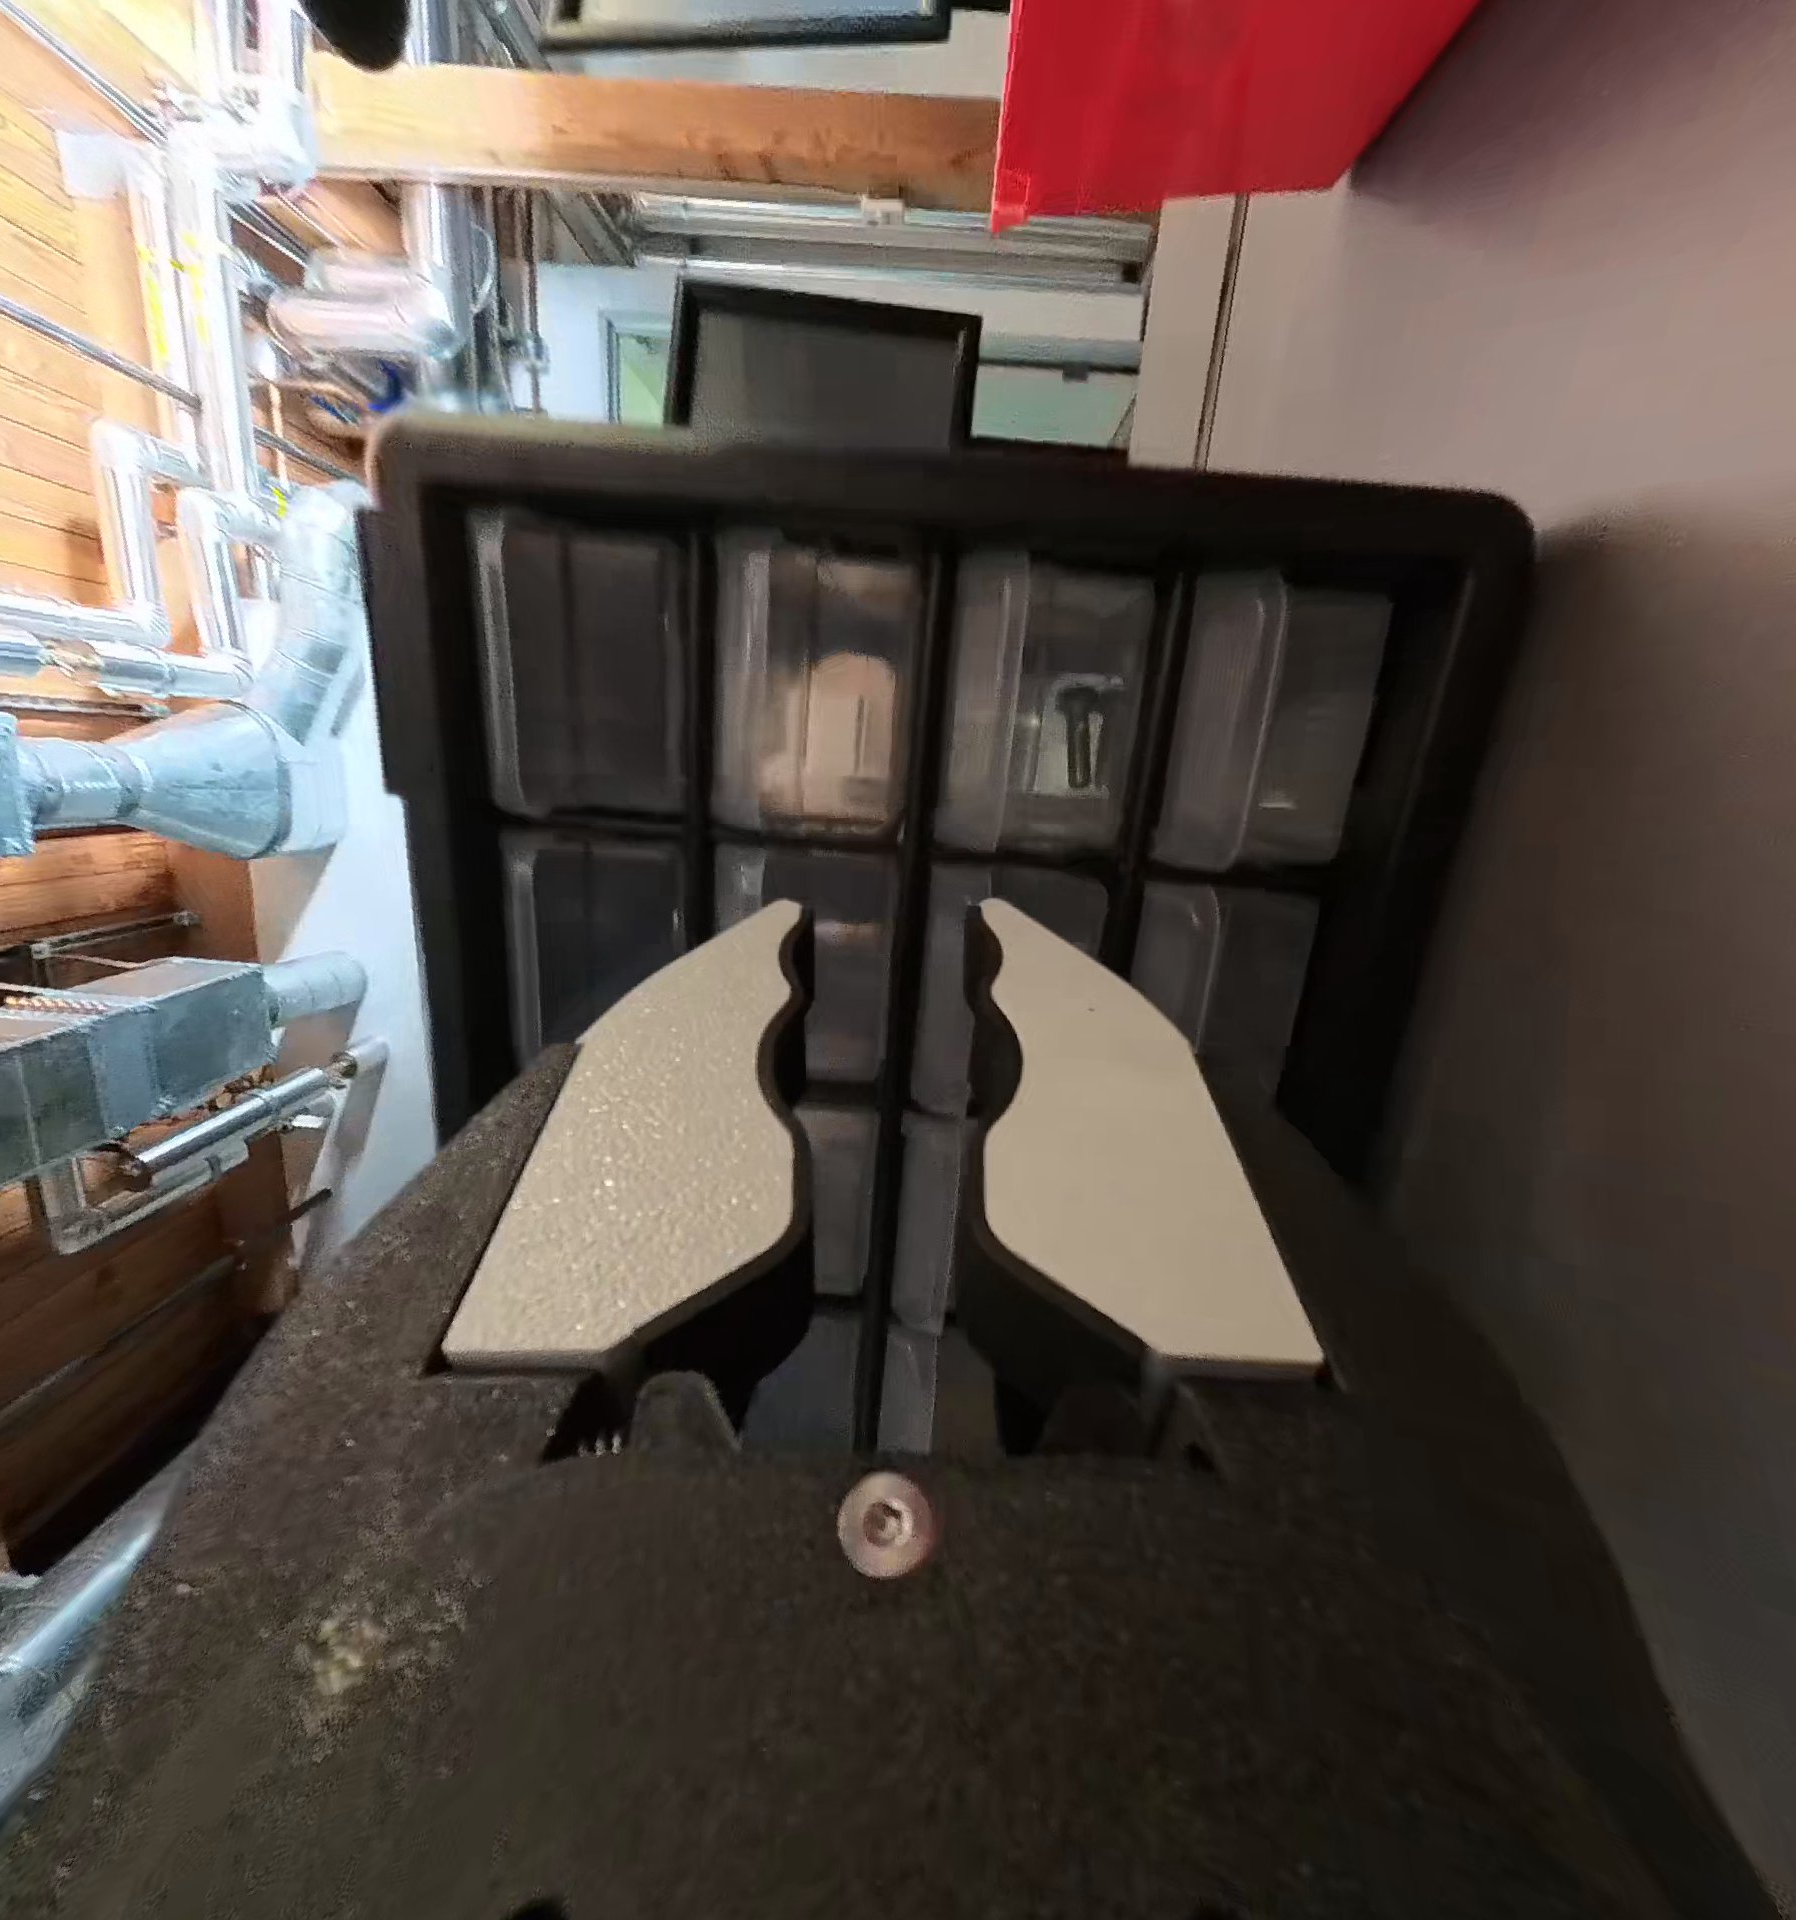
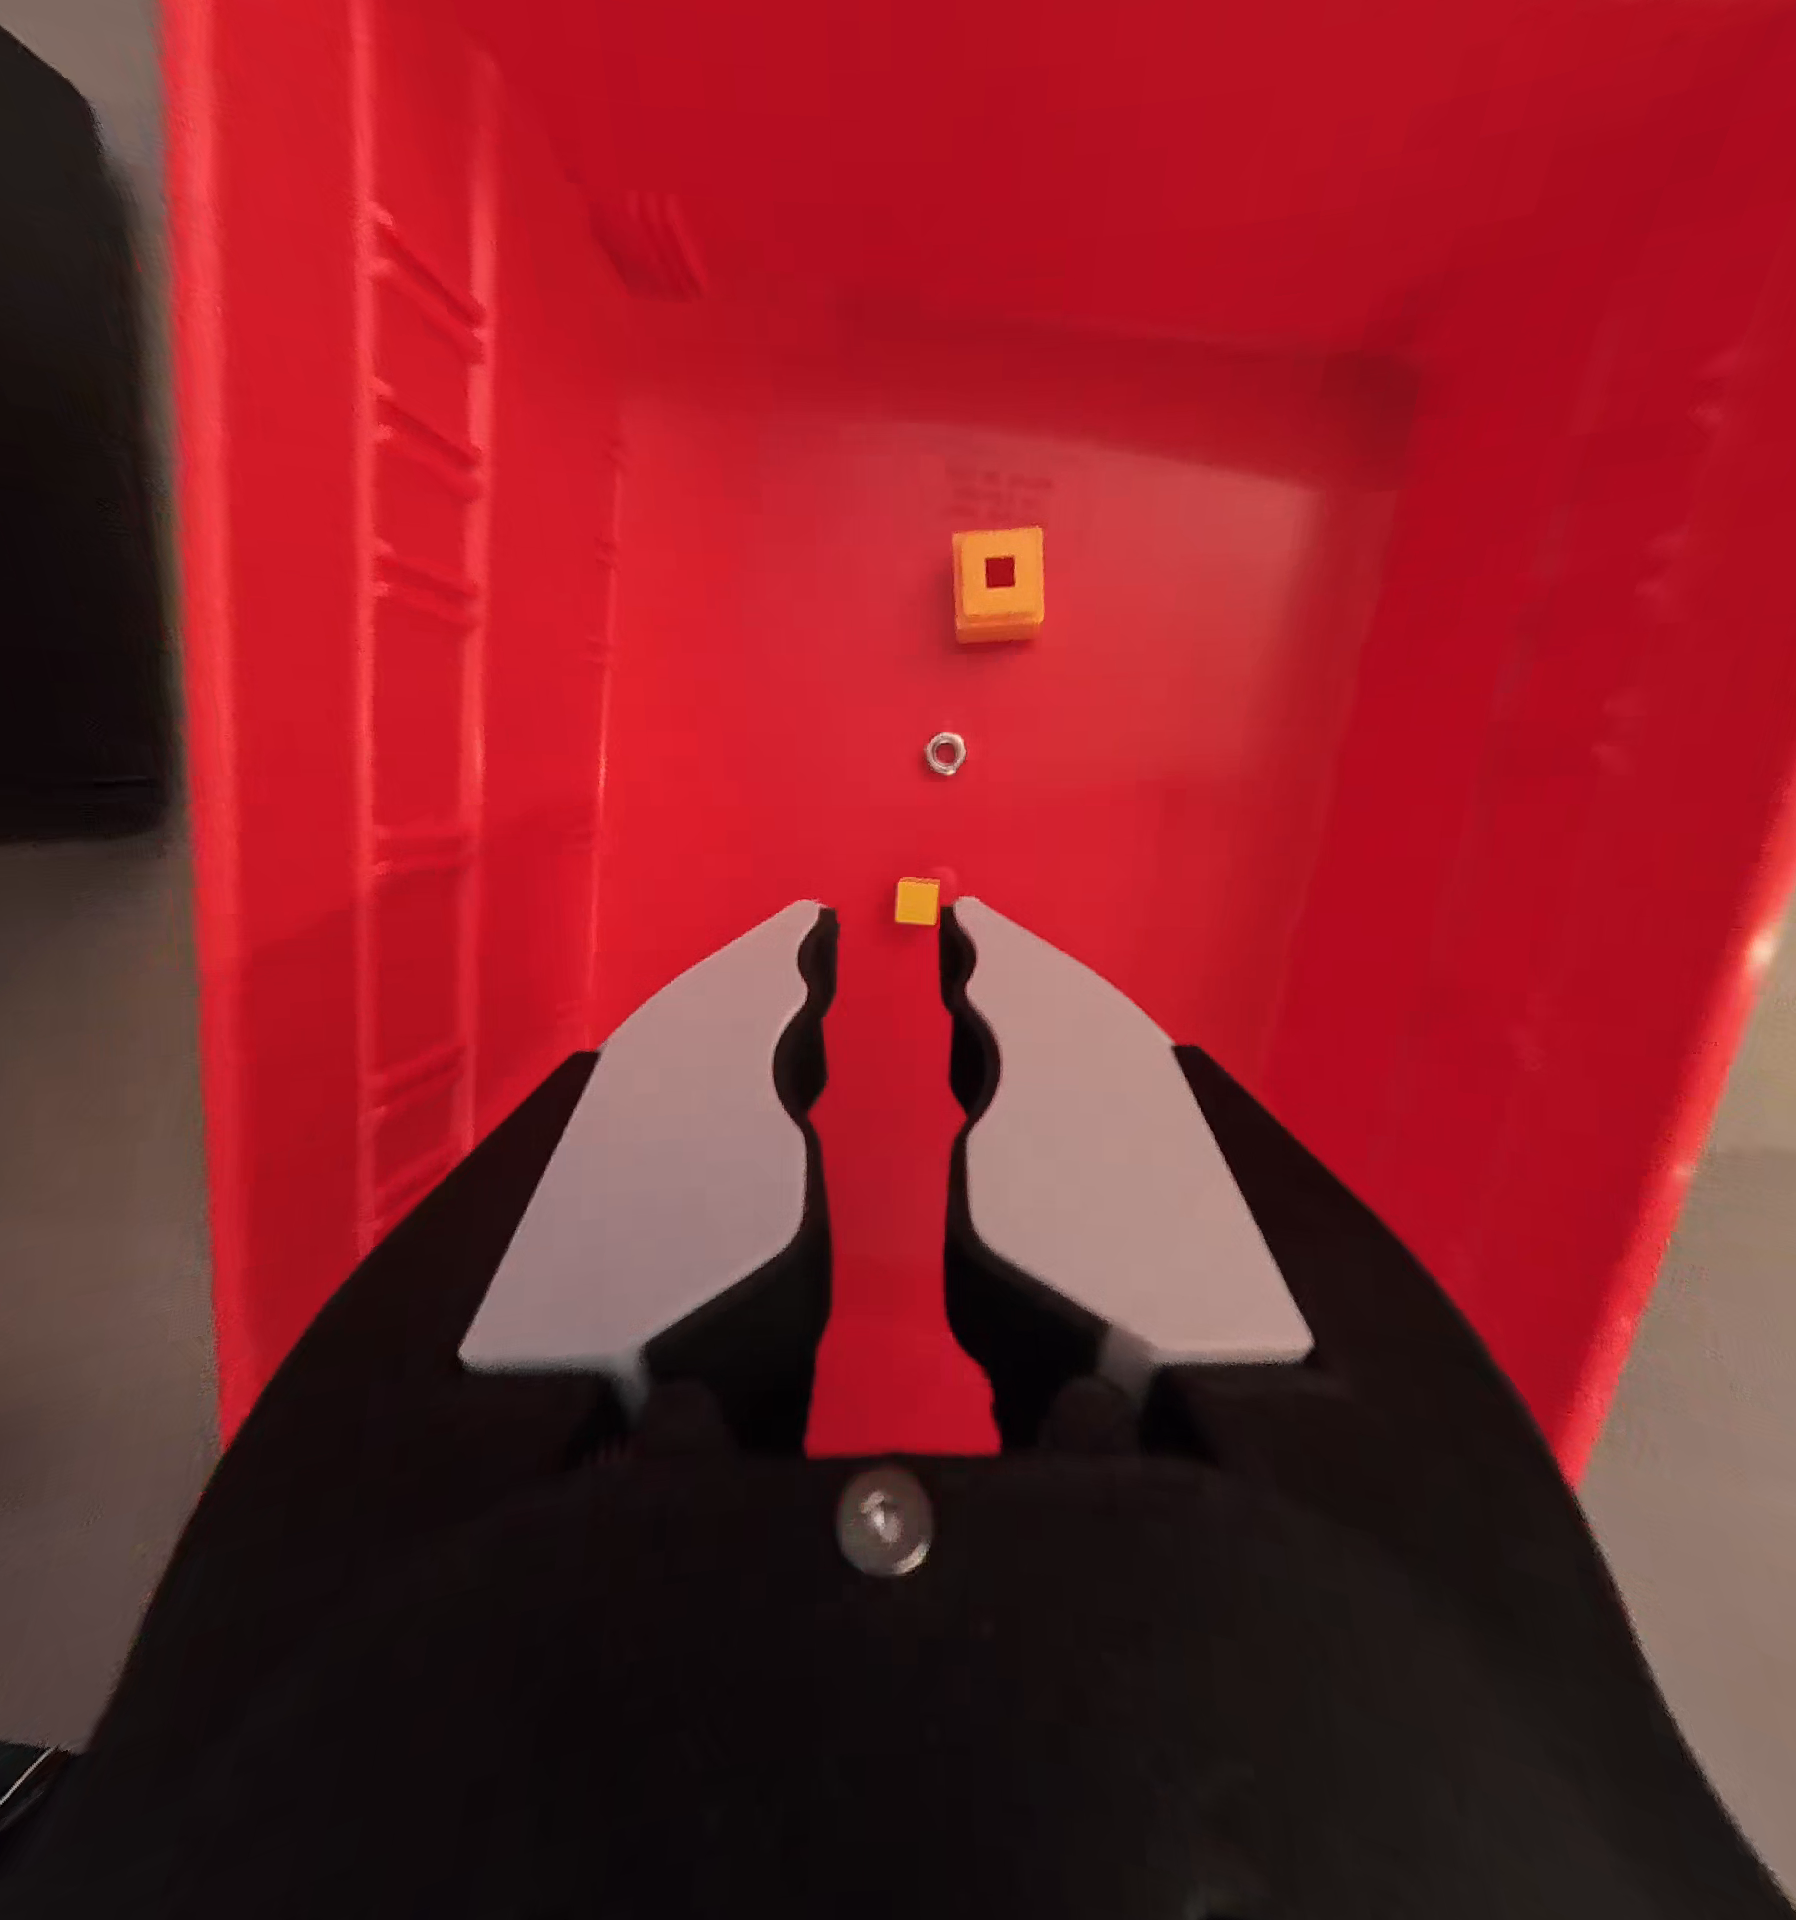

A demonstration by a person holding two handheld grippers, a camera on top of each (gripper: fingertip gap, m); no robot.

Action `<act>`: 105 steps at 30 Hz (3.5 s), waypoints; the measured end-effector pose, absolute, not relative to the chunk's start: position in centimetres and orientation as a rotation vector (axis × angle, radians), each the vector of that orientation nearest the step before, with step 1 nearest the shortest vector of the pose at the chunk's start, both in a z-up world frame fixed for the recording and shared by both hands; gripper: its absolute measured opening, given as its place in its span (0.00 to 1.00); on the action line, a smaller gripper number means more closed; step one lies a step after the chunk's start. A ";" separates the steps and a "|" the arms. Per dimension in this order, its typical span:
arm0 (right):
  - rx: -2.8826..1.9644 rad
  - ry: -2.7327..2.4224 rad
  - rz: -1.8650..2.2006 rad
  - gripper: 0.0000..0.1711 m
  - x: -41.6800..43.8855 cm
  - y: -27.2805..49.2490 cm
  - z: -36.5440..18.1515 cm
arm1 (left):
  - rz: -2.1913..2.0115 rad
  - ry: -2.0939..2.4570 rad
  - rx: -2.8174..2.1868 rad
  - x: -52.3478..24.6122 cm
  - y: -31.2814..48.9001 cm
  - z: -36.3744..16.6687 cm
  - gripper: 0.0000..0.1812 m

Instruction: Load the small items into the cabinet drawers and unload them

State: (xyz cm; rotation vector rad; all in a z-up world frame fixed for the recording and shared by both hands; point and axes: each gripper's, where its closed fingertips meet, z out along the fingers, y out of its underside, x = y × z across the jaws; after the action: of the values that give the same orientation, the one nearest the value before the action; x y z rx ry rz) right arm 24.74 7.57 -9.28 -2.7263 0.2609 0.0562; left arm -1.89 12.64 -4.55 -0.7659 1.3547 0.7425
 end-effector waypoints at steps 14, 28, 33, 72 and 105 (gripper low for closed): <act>-2.545 0.050 -0.094 0.11 22.0 6.9 -2.3 | 0.825 1.357 -0.672 0.7 14.8 -5.9 0.05; -2.284 -1.191 0.016 0.07 2.9 8.4 -0.9 | 0.781 1.449 -0.638 -1.6 8.8 -5.8 0.05; -2.435 -1.341 -0.018 0.06 0.0 10.0 -4.7 | 0.779 1.477 -0.633 -1.8 7.2 -6.1 0.05; -2.354 -1.442 -0.106 0.04 -0.2 10.3 -4.7 | 0.769 1.512 -0.626 -1.6 6.4 -6.5 0.06; -2.873 0.099 0.243 0.08 22.8 4.1 -12.2 | 0.870 1.447 -0.751 -1.5 13.2 -6.2 0.16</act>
State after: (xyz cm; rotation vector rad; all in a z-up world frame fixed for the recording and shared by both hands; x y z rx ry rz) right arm 22.85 4.07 -12.21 -2.8732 0.0990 0.2432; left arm -1.53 13.21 -6.19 -0.7505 1.4470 0.8704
